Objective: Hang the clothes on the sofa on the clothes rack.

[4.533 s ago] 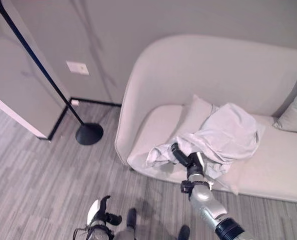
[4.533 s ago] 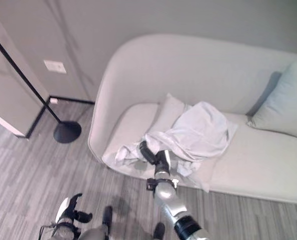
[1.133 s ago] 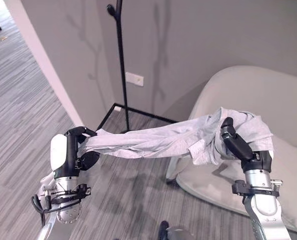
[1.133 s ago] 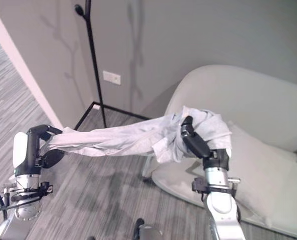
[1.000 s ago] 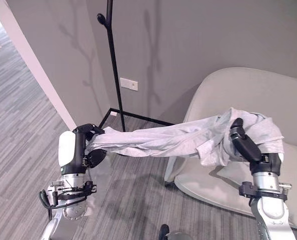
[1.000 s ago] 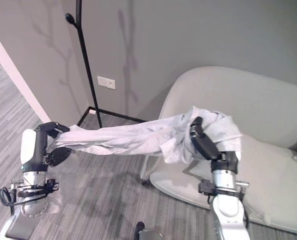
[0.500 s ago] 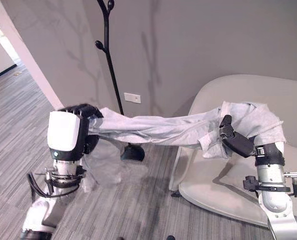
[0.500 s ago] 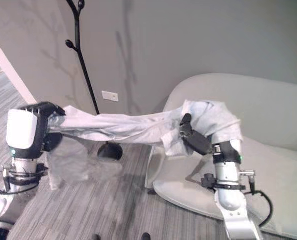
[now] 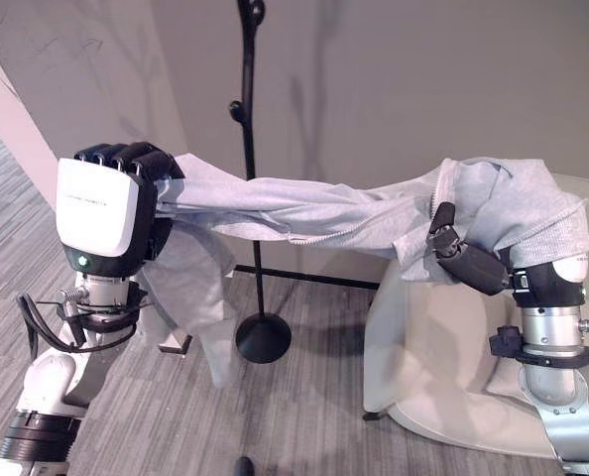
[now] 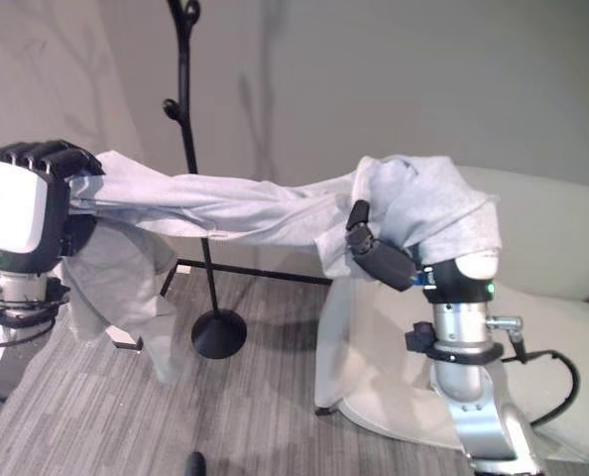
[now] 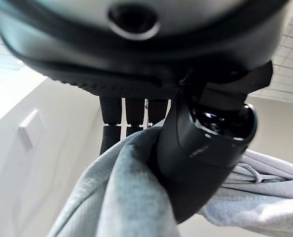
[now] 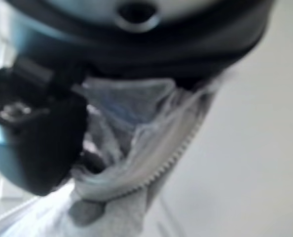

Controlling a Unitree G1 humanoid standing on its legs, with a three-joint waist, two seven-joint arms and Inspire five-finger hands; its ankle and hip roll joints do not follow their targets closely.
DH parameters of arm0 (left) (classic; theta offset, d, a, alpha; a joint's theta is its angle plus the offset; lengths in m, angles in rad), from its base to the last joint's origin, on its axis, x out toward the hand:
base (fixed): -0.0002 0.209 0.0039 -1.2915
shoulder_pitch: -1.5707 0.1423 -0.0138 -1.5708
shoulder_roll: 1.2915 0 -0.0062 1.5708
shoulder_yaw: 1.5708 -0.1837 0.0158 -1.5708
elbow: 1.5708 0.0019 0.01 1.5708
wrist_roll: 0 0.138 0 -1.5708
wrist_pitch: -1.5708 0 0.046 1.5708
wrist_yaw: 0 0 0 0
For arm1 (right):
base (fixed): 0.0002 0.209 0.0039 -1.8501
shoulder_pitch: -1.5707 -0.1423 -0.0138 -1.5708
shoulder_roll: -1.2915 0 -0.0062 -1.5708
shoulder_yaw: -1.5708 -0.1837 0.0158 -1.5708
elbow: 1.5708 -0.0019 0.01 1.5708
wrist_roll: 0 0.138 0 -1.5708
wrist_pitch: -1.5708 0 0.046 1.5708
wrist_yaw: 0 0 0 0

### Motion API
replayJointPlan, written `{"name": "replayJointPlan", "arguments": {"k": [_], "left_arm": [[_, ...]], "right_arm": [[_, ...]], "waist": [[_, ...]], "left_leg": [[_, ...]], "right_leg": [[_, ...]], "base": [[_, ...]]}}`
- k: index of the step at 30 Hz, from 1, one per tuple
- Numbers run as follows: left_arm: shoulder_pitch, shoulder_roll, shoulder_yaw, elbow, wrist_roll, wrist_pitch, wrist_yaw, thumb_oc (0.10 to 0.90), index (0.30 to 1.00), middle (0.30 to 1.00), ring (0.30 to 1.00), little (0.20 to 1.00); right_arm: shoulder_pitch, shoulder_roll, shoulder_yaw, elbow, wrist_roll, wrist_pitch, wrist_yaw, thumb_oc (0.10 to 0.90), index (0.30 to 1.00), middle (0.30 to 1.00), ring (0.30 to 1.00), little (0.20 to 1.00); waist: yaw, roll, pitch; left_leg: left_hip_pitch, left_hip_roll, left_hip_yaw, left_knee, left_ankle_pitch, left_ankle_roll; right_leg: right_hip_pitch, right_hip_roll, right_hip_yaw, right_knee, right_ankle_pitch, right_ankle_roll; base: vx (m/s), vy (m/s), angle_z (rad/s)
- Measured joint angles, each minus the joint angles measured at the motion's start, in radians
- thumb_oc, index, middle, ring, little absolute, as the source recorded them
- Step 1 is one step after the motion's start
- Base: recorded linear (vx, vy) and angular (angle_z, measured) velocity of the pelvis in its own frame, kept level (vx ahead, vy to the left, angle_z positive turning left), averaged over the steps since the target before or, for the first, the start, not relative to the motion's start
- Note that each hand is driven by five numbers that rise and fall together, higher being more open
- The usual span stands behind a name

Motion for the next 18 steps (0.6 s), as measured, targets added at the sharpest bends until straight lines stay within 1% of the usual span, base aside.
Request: {"name": "replayJointPlan", "arguments": {"k": [1,2,3,4,5,6,7,8,9,10,11,12,13,14,15,16,17,18], "left_arm": [[-0.017,0.005,0.0,-0.009,0.0,0.006,0.0,0.4,0.3,0.3,0.3,0.3],[-0.045,0.014,0.001,-0.013,0.0,0.017,0.003,0.4,0.3,0.3,0.3,0.3],[-0.052,0.017,0.001,-0.018,0.0,0.026,0.006,0.4,0.3,0.3,0.3,0.3],[-0.06,0.021,0.001,-0.026,0.001,0.035,0.006,0.4,0.3,0.3,0.3,0.3],[-0.076,0.022,-0.001,-0.025,0.001,0.039,0.007,0.4,0.3,0.3,0.3,0.3],[-0.106,0.012,-0.001,-0.024,0.001,0.045,0.009,0.4,0.3,0.3,0.3,0.3],[-0.137,0.011,0.0,-0.021,0.001,0.049,0.023,0.4,0.3,0.3,0.3,0.3],[-0.155,0.021,0.0,-0.021,0.001,0.049,0.032,0.4,0.3,0.3,0.3,0.3],[-0.176,0.037,0.0,-0.023,0.001,0.049,0.045,0.4,0.3,0.3,0.3,0.3],[-0.204,0.055,0.0,-0.026,0.002,0.049,0.054,0.4,0.3,0.3,0.3,0.3],[-0.235,0.082,0.0,-0.024,0.004,0.049,0.07,0.4,0.3,0.3,0.3,0.3],[-0.252,0.106,0.0,-0.025,0.011,0.049,0.073,0.4,0.3,0.3,0.3,0.3],[-0.267,0.126,0.0,-0.022,0.018,0.049,0.075,0.4,0.3,0.3,0.3,0.3],[-0.28,0.148,-0.005,-0.011,0.021,0.049,0.085,0.4,0.3,0.3,0.3,0.3],[-0.291,0.175,-0.016,0.002,0.021,0.049,0.092,0.4,0.3,0.3,0.3,0.3],[-0.31,0.199,-0.043,0.023,0.021,0.049,0.094,0.4,0.3,0.3,0.3,0.3],[-0.324,0.205,-0.056,0.04,0.019,0.049,0.096,0.4,0.3,0.3,0.3,0.3],[-0.351,0.215,-0.084,0.071,0.019,0.049,0.1,0.4,0.3,0.3,0.3,0.3]], "right_arm": [[-0.023,0.0,-0.001,0.004,-0.007,0.005,-0.018,0.4,0.3,0.3,0.3,0.3],[-0.069,0.002,-0.001,0.017,-0.027,0.018,-0.046,0.4,0.3,0.3,0.3,0.3],[-0.091,-0.002,-0.004,0.018,-0.038,0.021,-0.066,0.4,0.3,0.3,0.3,0.3],[-0.116,-0.012,-0.005,0.021,-0.047,0.024,-0.094,0.4,0.3,0.3,0.3,0.3],[-0.137,-0.015,-0.005,0.024,-0.053,0.029,-0.11,0.4,0.3,0.3,0.3,0.3],[-0.156,-0.025,-0.008,0.023,-0.057,0.033,-0.134,0.4,0.3,0.3,0.3,0.3],[-0.16,-0.049,-0.017,0.022,-0.065,0.033,-0.158,0.4,0.3,0.3,0.3,0.3],[-0.159,-0.071,-0.024,0.023,-0.071,0.033,-0.171,0.4,0.3,0.3,0.3,0.3],[-0.162,-0.099,-0.032,0.023,-0.075,0.033,-0.188,0.4,0.3,0.3,0.3,0.3],[-0.173,-0.126,-0.041,0.026,-0.076,0.033,-0.213,0.4,0.3,0.3,0.3,0.3],[-0.201,-0.141,-0.042,0.049,-0.076,0.033,-0.251,0.4,0.3,0.3,0.3,0.3],[-0.213,-0.154,-0.045,0.062,-0.075,0.033,-0.268,0.4,0.3,0.3,0.3,0.3],[-0.214,-0.166,-0.055,0.071,-0.076,0.032,-0.275,0.4,0.3,0.3,0.3,0.3],[-0.221,-0.179,-0.054,0.085,-0.076,0.031,-0.281,0.4,0.3,0.3,0.3,0.3],[-0.242,-0.207,-0.048,0.109,-0.075,0.029,-0.28,0.4,0.3,0.3,0.3,0.3],[-0.273,-0.254,-0.046,0.142,-0.074,0.028,-0.28,0.4,0.3,0.3,0.3,0.3],[-0.324,-0.272,-0.031,0.172,-0.068,0.027,-0.281,0.4,0.3,0.3,0.3,0.3],[-0.36,-0.281,-0.007,0.208,-0.057,0.026,-0.28,0.4,0.3,0.3,0.3,0.3]], "waist": [[0.009,0.01,0.008],[0.019,0.015,0.012],[0.013,0.02,0.016],[0.008,0.032,0.023],[0.008,0.04,0.03],[-0.003,0.059,0.044],[-0.016,0.073,0.053],[-0.021,0.076,0.055],[-0.025,0.076,0.056],[-0.038,0.075,0.055],[-0.045,0.069,0.052],[-0.055,0.058,0.045],[-0.061,0.042,0.035],[-0.059,0.027,0.027],[-0.046,0.021,0.023],[-0.036,0.035,0.016],[-0.026,0.052,0.008],[-0.023,0.057,0.005]], "left_leg": [[0.014,0.0,0.006,0.0,-0.008,0.012],[0.045,-0.009,0.032,0.0,-0.032,0.045],[0.058,-0.02,0.028,0.001,-0.037,0.053],[0.083,-0.024,0.035,-0.003,-0.058,0.082],[0.102,-0.026,0.032,-0.013,-0.07,0.097],[0.119,-0.022,0.024,-0.014,-0.081,0.113],[0.136,-0.018,0.024,-0.014,-0.09,0.113],[0.144,-0.02,0.026,-0.014,-0.095,0.104],[0.149,-0.025,0.036,-0.014,-0.09,0.083],[0.154,-0.032,0.036,-0.014,-0.095,0.075],[0.155,-0.035,0.035,-0.014,-0.103,0.062],[0.157,-0.04,0.031,-0.014,-0.109,0.053],[0.16,-0.043,0.025,-0.014,-0.114,0.044],[0.169,-0.046,0.02,-0.014,-0.121,0.034],[0.186,-0.039,0.025,-0.014,-0.13,0.02],[0.199,-0.019,0.029,-0.014,-0.14,0.004],[0.204,0.004,0.028,-0.014,-0.148,-0.01],[0.216,0.016,0.027,-0.014,-0.151,-0.021]], "right_leg": [[-0.031,-0.013,-0.012,0.069,-0.032,0.014],[-0.064,-0.026,-0.052,0.128,-0.036,0.002],[-0.081,-0.026,-0.095,0.178,-0.058,-0.024],[-0.091,-0.006,-0.133,0.186,-0.077,-0.017],[-0.111,0.007,-0.162,0.227,-0.102,-0.025],[-0.141,0.051,-0.172,0.3,-0.172,-0.056],[-0.177,0.117,-0.162,0.321,-0.232,-0.077],[-0.196,0.152,-0.151,0.304,-0.25,-0.085],[-0.214,0.172,-0.16,0.266,-0.251,-0.094],[-0.224,0.179,-0.193,0.184,-0.235,-0.111],[-0.227,0.186,-0.199,0.073,-0.194,-0.112],[-0.219,0.19,-0.18,0.003,-0.157,-0.109],[-0.201,0.194,-0.141,-0.054,-0.117,-0.103],[-0.174,0.193,-0.116,-0.092,-0.078,-0.108],[-0.145,0.207,-0.109,-0.138,-0.007,-0.129],[-0.11,0.237,-0.107,-0.193,0.02,-0.156],[-0.079,0.26,-0.119,-0.242,0.033,-0.171],[-0.056,0.276,-0.119,-0.268,0.045,-0.185]], "base": [[0.12,0.375,-0.46],[0.11,0.32,-0.34],[0.13,0.283,-0.33],[0.11,0.196,-0.1],[0.13,0.128,-0.06],[0.07,0.041,0.05],[0.06,-0.012,0.12],[0.03,-0.055,0.05],[0.11,-0.076,0.02],[0.1,-0.063,0.03],[0.1,-0.057,0.06],[0.09,-0.048,0.09],[0.09,-0.06,0.14],[0.06,-0.043,0.02],[0.06,-0.058,-0.14],[0.09,-0.056,-0.19],[0.11,-0.083,-0.1],[0.06,-0.067,-0.08]]}}
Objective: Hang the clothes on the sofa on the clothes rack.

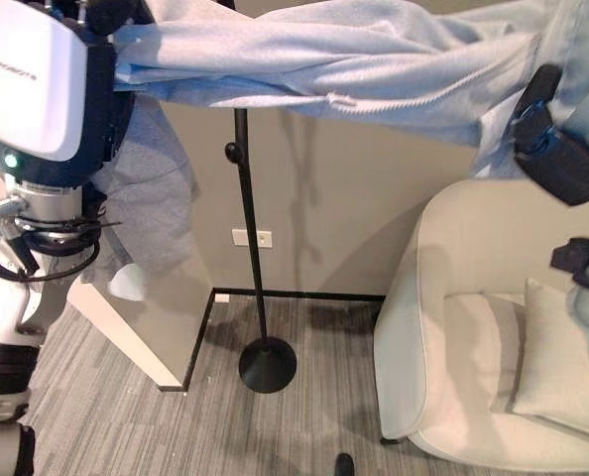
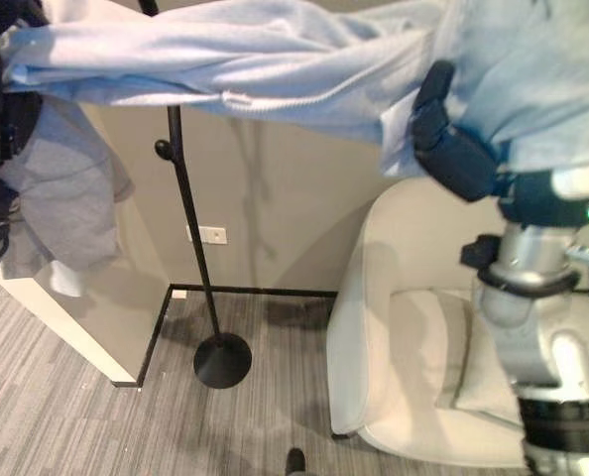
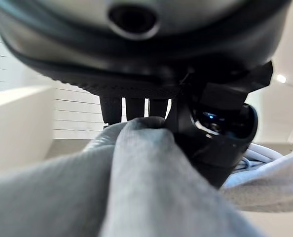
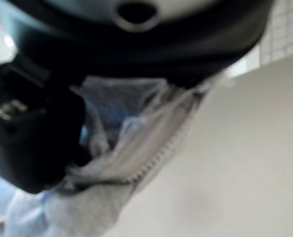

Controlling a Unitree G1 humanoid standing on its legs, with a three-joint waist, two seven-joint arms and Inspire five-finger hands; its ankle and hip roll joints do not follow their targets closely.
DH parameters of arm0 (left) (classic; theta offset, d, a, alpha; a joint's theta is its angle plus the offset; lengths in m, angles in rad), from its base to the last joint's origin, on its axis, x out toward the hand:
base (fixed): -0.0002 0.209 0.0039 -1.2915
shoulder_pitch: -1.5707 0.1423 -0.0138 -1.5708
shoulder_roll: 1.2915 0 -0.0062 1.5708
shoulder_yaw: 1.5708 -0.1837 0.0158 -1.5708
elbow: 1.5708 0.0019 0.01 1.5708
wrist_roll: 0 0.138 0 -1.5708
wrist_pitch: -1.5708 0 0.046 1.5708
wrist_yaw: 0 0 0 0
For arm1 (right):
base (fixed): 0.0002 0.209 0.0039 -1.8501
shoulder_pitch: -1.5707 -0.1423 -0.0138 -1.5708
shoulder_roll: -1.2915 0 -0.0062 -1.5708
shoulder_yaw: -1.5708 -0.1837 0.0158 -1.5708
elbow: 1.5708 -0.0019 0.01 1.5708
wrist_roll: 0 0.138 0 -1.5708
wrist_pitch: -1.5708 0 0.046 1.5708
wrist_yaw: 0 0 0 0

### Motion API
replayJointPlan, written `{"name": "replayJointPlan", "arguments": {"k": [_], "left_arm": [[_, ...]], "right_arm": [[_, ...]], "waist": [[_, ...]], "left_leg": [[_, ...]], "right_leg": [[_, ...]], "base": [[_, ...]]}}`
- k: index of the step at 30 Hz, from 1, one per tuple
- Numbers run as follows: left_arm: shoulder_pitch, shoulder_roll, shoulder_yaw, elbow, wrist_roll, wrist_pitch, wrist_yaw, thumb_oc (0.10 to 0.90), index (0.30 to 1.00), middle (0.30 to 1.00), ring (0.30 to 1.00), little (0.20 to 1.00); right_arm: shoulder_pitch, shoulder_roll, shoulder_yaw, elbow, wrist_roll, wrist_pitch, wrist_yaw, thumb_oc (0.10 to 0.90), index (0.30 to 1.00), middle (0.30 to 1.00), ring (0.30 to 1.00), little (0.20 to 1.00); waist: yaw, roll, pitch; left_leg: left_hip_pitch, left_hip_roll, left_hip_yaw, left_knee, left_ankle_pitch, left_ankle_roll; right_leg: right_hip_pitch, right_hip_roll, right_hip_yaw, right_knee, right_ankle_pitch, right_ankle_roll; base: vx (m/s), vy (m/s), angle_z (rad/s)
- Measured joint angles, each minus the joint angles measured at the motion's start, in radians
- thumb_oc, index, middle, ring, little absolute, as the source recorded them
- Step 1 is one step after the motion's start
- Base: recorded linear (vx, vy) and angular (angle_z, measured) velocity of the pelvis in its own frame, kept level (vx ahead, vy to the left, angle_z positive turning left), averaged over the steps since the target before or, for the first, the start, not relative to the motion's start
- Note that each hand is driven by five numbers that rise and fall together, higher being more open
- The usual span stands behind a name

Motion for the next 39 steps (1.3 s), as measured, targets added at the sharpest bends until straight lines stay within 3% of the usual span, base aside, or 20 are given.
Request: {"name": "replayJointPlan", "arguments": {"k": [3,9,17,21,28,33,34,36,39], "left_arm": [[-0.121,0.032,-0.147,0.166,-0.003,0.0,-0.011,0.4,0.3,0.3,0.3,0.3],[-0.187,0.035,-0.357,0.391,-0.021,0.001,-0.082,0.4,0.3,0.3,0.3,0.3],[-0.151,0.035,-0.372,0.439,-0.073,0.001,-0.125,0.4,0.3,0.3,0.3,0.3],[-0.249,0.034,-0.487,0.563,-0.103,0.001,-0.141,0.4,0.3,0.3,0.3,0.3],[-0.293,0.031,-0.539,0.592,-0.139,0.001,-0.167,0.4,0.3,0.3,0.3,0.3],[-0.31,-0.071,-0.562,0.654,-0.173,0.001,-0.19,0.4,0.3,0.3,0.3,0.3],[-0.285,-0.137,-0.532,0.663,-0.187,0.022,-0.192,0.4,0.3,0.3,0.3,0.3],[-0.278,-0.148,-0.532,0.661,-0.201,0.024,-0.193,0.4,0.3,0.3,0.3,0.3],[-0.235,-0.274,-0.441,0.678,-0.262,0.044,-0.188,0.4,0.3,0.3,0.3,0.3]], "right_arm": [[-0.087,-0.11,0.152,0.118,0.04,-0.001,0.039,0.4,0.3,0.3,0.3,0.3],[-0.119,-0.111,0.325,0.179,0.113,-0.012,0.16,0.4,0.3,0.3,0.3,0.3],[-0.156,-0.111,0.395,0.203,0.13,-0.036,0.226,0.4,0.3,0.3,0.3,0.3],[-0.273,-0.11,0.511,0.286,0.163,-0.039,0.228,0.4,0.3,0.3,0.3,0.3],[-0.313,-0.109,0.558,0.34,0.194,-0.039,0.235,0.4,0.3,0.3,0.3,0.3],[-0.356,-0.056,0.593,0.471,0.224,-0.038,0.239,0.4,0.3,0.3,0.3,0.3],[-0.352,-0.002,0.593,0.516,0.243,-0.031,0.242,0.4,0.3,0.3,0.3,0.3],[-0.337,0.013,0.597,0.525,0.246,-0.021,0.254,0.4,0.3,0.3,0.3,0.3],[-0.292,0.145,0.575,0.611,0.301,-0.012,0.263,0.4,0.3,0.3,0.3,0.3]], "waist": [[0.016,0.03,-0.025],[0.012,0.041,-0.031],[0.018,0.04,-0.03],[0.016,0.04,-0.03],[0.013,0.039,-0.03],[0.015,0.037,-0.03],[0.015,0.036,-0.03],[0.014,0.035,-0.029],[0.016,0.03,-0.029]], "left_leg": [[0.0,0.041,0.0,0.0,-0.012,-0.023],[-0.01,0.062,-0.003,0.0,-0.014,-0.038],[-0.015,0.061,-0.015,0.0,-0.014,-0.038],[-0.018,0.06,-0.018,0.0,-0.014,-0.038],[-0.033,0.059,-0.019,0.0,-0.014,-0.038],[-0.052,0.058,-0.022,0.0,-0.013,-0.039],[-0.053,0.059,-0.022,0.0,-0.013,-0.039],[-0.062,0.06,-0.022,0.0,-0.012,-0.039],[-0.066,0.059,-0.024,0.0,-0.012,-0.04]], "right_leg": [[0.009,0.041,-0.004,0.001,-0.014,-0.02],[-0.001,0.062,-0.006,0.001,-0.025,-0.032],[-0.007,0.06,-0.018,0.001,-0.026,-0.033],[-0.008,0.057,-0.02,0.001,-0.027,-0.031],[-0.023,0.057,-0.022,0.001,-0.027,-0.031],[-0.04,0.055,-0.028,0.001,-0.027,-0.032],[-0.04,0.055,-0.029,0.001,-0.027,-0.032],[-0.049,0.056,-0.029,0.001,-0.027,-0.032],[-0.051,0.055,-0.03,0.001,-0.027,-0.032]], "base": [[0.04,-0.064,-0.02],[0.04,-0.036,0.0],[0.05,-0.014,0.05],[0.05,0.001,0.02],[0.02,0.004,0.0],[0.01,-0.001,0.01],[0.0,0.0,0.0],[0.0,0.0,0.0],[-0.04,-0.011,0.02]]}}
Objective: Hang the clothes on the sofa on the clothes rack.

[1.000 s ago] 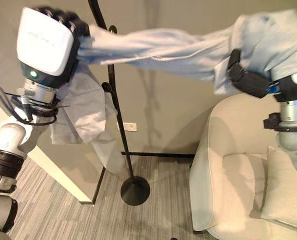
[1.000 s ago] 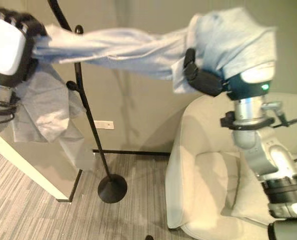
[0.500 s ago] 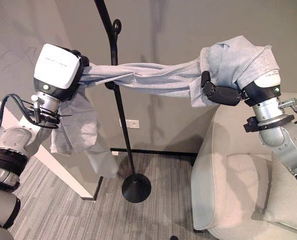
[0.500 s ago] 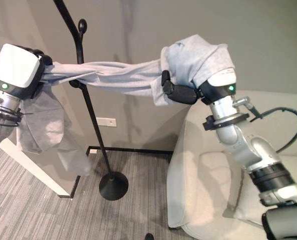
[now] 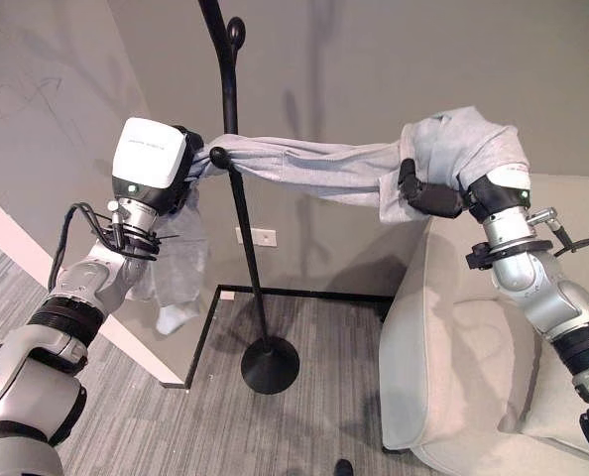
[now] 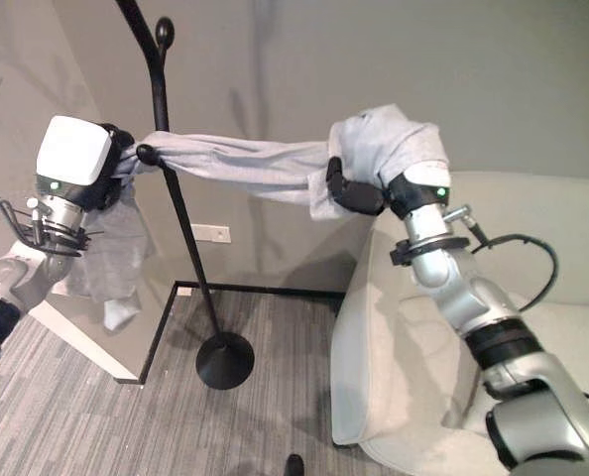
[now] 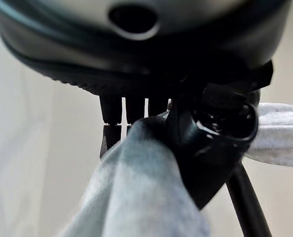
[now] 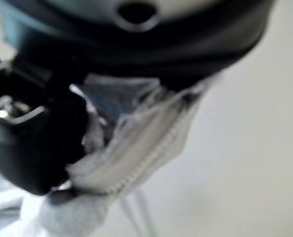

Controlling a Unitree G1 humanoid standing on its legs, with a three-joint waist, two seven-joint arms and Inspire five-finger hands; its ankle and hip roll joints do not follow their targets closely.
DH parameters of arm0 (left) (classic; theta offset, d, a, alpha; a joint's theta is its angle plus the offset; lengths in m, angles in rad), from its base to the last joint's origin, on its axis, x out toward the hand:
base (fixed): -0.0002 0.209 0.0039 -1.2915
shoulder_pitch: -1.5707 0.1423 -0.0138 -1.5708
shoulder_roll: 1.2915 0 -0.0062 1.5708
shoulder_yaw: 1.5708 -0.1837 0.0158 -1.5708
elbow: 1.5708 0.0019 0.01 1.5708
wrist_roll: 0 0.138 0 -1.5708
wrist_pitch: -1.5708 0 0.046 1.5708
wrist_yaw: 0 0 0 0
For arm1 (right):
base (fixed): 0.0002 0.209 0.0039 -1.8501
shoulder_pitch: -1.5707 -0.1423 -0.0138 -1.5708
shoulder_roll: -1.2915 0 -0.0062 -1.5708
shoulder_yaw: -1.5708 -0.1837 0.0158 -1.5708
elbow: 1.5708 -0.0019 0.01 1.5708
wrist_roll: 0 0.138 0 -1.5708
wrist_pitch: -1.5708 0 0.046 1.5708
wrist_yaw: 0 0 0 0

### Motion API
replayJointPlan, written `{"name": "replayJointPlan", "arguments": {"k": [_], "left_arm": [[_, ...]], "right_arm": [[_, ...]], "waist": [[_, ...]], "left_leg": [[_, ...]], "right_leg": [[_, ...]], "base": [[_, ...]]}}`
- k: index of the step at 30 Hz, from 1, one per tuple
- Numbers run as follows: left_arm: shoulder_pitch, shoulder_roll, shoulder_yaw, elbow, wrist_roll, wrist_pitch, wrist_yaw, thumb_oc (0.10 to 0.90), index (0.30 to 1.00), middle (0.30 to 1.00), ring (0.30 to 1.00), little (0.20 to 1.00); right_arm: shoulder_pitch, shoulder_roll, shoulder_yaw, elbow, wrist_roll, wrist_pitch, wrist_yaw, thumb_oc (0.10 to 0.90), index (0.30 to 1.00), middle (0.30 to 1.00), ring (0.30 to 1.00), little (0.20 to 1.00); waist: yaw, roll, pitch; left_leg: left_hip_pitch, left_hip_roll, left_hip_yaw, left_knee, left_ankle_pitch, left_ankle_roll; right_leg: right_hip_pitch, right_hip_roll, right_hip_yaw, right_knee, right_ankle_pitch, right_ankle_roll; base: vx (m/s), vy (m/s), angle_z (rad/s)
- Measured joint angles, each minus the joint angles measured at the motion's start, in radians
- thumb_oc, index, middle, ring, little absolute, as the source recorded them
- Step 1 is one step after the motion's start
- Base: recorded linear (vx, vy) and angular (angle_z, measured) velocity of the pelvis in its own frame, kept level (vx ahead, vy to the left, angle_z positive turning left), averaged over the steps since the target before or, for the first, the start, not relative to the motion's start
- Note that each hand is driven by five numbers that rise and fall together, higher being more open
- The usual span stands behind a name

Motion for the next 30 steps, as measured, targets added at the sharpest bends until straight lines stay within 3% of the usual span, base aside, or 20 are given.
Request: {"name": "replayJointPlan", "arguments": {"k": [3,5,7,8,9,10,16,18,21,25,30], "left_arm": [[0.057,-0.158,0.082,-0.002,-0.056,0.0,0.021,0.4,0.3,0.3,0.3,0.3],[0.07,-0.196,0.114,-0.01,-0.074,-0.002,0.028,0.4,0.3,0.3,0.3,0.3],[0.147,-0.267,0.211,-0.061,-0.1,-0.001,0.023,0.4,0.3,0.3,0.3,0.3],[0.198,-0.291,0.236,-0.099,-0.163,-0.005,0.031,0.431,0.347,0.347,0.347,0.347],[0.215,-0.301,0.253,-0.119,-0.181,-0.005,0.028,0.756,0.834,0.834,0.834,0.834],[0.252,-0.317,0.283,-0.158,-0.205,-0.002,0.026,0.8,0.9,0.9,0.9,0.9],[0.468,-0.427,0.347,-0.298,-0.425,-0.079,0.004,0.8,0.9,0.9,0.9,0.9],[0.564,-0.533,0.367,-0.342,-0.62,-0.139,-0.052,0.8,0.9,0.9,0.9,0.9],[0.673,-0.604,0.365,-0.38,-0.846,-0.219,-0.152,0.8,0.9,0.9,0.9,0.9],[0.771,-0.62,0.349,-0.254,-1.074,-0.218,-0.272,0.8,0.9,0.9,0.9,0.9],[0.839,-0.623,0.326,-0.139,-1.132,-0.206,-0.335,0.8,0.9,0.9,0.9,0.9]], "right_arm": [[0.074,0.176,0.002,0.065,0.039,0.03,0.035,0.4,0.3,0.3,0.3,0.3],[0.124,0.232,0.03,0.055,0.041,0.035,0.062,0.4,0.3,0.3,0.3,0.3],[0.196,0.292,-0.027,-0.025,0.051,0.064,0.064,0.4,0.3,0.3,0.3,0.3],[0.225,0.308,-0.017,-0.057,0.065,0.056,0.074,0.4,0.3,0.3,0.3,0.3],[0.235,0.313,-0.02,-0.083,0.071,0.06,0.074,0.4,0.3,0.3,0.3,0.3],[0.255,0.316,-0.02,-0.122,0.075,0.064,0.076,0.4,0.3,0.3,0.3,0.3],[0.377,0.341,-0.023,-0.231,0.136,0.046,0.101,0.4,0.3,0.3,0.3,0.3],[0.414,0.363,-0.016,-0.247,0.141,0.047,0.12,0.4,0.3,0.3,0.3,0.3],[0.445,0.371,-0.014,-0.265,0.141,0.039,0.136,0.4,0.3,0.3,0.3,0.3],[0.497,0.394,-0.016,-0.249,0.141,0.033,0.138,0.4,0.3,0.3,0.3,0.3],[0.509,0.424,-0.017,-0.179,0.139,0.025,0.133,0.4,0.3,0.3,0.3,0.3]], "waist": [[0.006,-0.001,0.001],[0.014,0.0,0.001],[0.021,0.001,0.0],[0.018,0.0,0.001],[0.019,-0.001,0.002],[0.018,-0.001,0.002],[0.02,0.0,0.003],[0.025,0.003,0.008],[0.024,0.012,0.027],[0.026,0.023,0.037],[0.037,0.023,0.037]], "left_leg": [[-0.015,-0.001,-0.008,0.001,0.001,-0.001],[-0.02,-0.001,-0.007,0.003,0.002,-0.001],[-0.015,0.0,-0.003,0.004,0.001,-0.001],[-0.009,0.0,0.0,0.002,0.001,-0.001],[-0.01,0.0,0.0,0.002,0.001,-0.001],[-0.004,0.0,0.001,0.002,0.001,-0.001],[0.006,0.001,0.003,0.002,0.002,-0.001],[0.007,0.001,0.003,0.002,0.002,0.0],[0.016,0.002,0.003,0.002,0.002,0.001],[0.015,0.004,0.002,0.005,0.0,0.004],[0.019,0.004,0.0,0.007,0.0,0.005]], "right_leg": [[-0.012,-0.003,-0.006,0.0,0.0,0.001],[-0.017,-0.003,-0.005,0.0,-0.001,0.001],[-0.009,-0.002,-0.004,-0.001,-0.003,0.004],[-0.008,-0.001,-0.001,-0.001,-0.003,0.004],[-0.008,-0.001,-0.002,-0.001,-0.003,0.004],[-0.005,-0.001,0.0,-0.001,-0.003,0.004],[0.003,-0.001,0.002,-0.008,-0.009,0.012],[0.005,-0.001,0.003,-0.008,-0.009,0.013],[0.014,-0.001,0.003,-0.008,-0.009,0.013],[0.015,0.001,0.001,-0.008,-0.01,0.012],[0.021,0.0,-0.001,-0.008,-0.01,0.012]], "base": [[-0.01,-0.019,0.07],[0.01,-0.034,0.0],[0.01,-0.043,-0.03],[0.0,-0.04,-0.03],[0.0,-0.039,-0.06],[0.0,0.0,0.0],[0.0,-0.004,-0.01],[0.0,0.0,0.0],[0.0,0.0,0.0],[-0.01,-0.001,0.01],[-0.03,0.005,0.02]]}}
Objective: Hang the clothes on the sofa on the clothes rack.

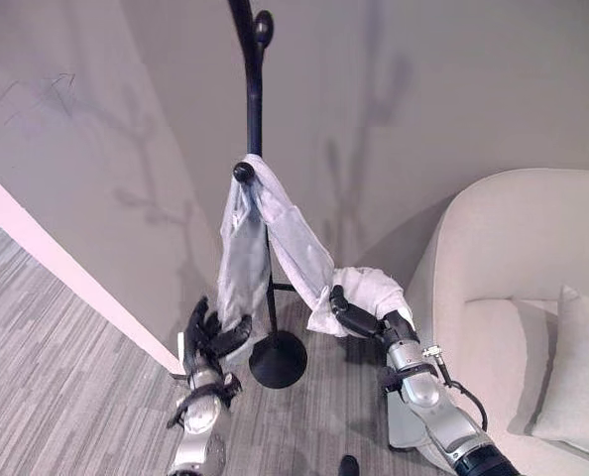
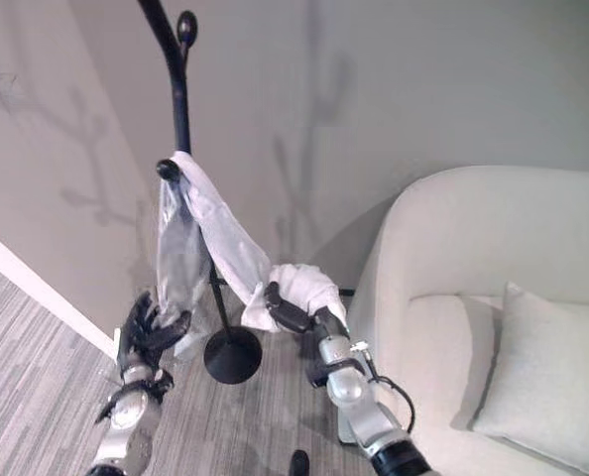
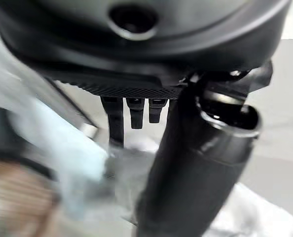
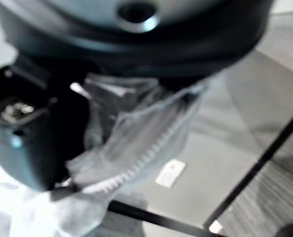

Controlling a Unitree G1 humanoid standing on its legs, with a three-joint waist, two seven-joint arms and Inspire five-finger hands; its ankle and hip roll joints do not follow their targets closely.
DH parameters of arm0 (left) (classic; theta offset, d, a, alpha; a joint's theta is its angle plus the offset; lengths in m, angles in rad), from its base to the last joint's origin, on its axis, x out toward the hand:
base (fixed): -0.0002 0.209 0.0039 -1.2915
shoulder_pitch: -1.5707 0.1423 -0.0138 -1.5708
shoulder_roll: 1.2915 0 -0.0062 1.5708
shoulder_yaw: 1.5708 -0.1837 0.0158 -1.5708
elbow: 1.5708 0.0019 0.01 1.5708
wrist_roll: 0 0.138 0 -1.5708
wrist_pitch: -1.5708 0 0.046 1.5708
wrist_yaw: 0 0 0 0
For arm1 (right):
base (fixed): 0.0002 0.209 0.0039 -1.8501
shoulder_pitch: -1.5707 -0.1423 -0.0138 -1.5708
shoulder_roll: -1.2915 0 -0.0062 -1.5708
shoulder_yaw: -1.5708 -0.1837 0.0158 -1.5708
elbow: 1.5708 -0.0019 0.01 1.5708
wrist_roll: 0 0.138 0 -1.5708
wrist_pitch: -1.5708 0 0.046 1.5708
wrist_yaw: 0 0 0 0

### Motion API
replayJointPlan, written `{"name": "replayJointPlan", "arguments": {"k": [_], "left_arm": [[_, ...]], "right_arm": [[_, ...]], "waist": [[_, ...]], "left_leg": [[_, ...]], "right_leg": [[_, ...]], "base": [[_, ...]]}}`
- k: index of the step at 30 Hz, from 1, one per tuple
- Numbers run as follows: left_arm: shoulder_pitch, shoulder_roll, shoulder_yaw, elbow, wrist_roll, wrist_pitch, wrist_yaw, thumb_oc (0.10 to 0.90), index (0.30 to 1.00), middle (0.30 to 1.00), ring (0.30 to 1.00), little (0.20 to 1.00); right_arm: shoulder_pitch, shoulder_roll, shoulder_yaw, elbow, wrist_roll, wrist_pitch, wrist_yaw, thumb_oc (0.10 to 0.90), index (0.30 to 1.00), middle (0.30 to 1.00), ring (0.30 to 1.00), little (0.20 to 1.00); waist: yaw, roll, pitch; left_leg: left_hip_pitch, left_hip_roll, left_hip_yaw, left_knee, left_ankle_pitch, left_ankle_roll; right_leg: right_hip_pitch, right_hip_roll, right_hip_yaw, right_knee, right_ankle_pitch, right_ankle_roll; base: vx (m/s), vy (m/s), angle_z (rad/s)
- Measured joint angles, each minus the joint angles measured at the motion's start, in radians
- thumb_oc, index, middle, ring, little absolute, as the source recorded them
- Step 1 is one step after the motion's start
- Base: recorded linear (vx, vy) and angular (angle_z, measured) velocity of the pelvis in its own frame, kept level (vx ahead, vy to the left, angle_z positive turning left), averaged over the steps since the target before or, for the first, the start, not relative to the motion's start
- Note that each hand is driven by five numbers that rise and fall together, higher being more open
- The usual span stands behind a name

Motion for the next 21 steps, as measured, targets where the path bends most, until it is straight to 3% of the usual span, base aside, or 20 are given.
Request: {"name": "replayJointPlan", "arguments": {"k": [2,5,8,21], "left_arm": [[0.003,-0.001,-0.02,0.015,0.0,0.012,-0.022,0.8,0.9,0.9,0.9,0.9],[0.017,-0.007,-0.038,0.108,0.001,0.007,-0.061,0.8,0.9,0.9,0.9,0.9],[0.017,-0.019,-0.039,0.124,0.001,0.019,-0.065,0.8,0.9,0.9,0.9,0.9],[0.012,-0.018,-0.041,0.208,0.003,0.041,-0.085,0.8,0.9,0.9,0.9,0.9]], "right_arm": [[-0.008,0.021,0.008,0.067,-0.001,-0.003,0.002,0.4,0.3,0.3,0.3,0.3],[0.01,0.074,0.028,0.158,0.012,-0.012,0.003,0.4,0.3,0.3,0.3,0.3],[0.013,0.074,0.081,0.166,0.012,-0.006,0.026,0.4,0.3,0.3,0.3,0.3],[-0.006,0.093,0.151,0.242,-0.007,-0.005,0.071,0.4,0.3,0.3,0.3,0.3]], "waist": [[0.018,0.003,-0.001],[0.013,0.014,-0.016],[0.014,0.018,-0.028],[0.015,-0.017,-0.047]], "left_leg": [[0.002,-0.001,-0.01,0.006,-0.002,0.002],[0.001,-0.002,-0.025,0.007,-0.003,0.005],[0.002,-0.003,-0.03,0.007,-0.004,0.006],[0.0,-0.003,-0.038,0.008,-0.003,0.005]], "right_leg": [[0.012,-0.004,-0.012,0.0,-0.001,0.001],[0.024,-0.006,-0.022,0.0,-0.003,0.003],[0.027,-0.008,-0.025,0.0,-0.004,0.004],[0.029,-0.008,-0.03,0.0,-0.004,0.003]], "base": [[-0.04,0.016,0.14],[-0.04,0.034,0.11],[-0.02,0.016,0.05],[0.0,0.0,0.0]]}}
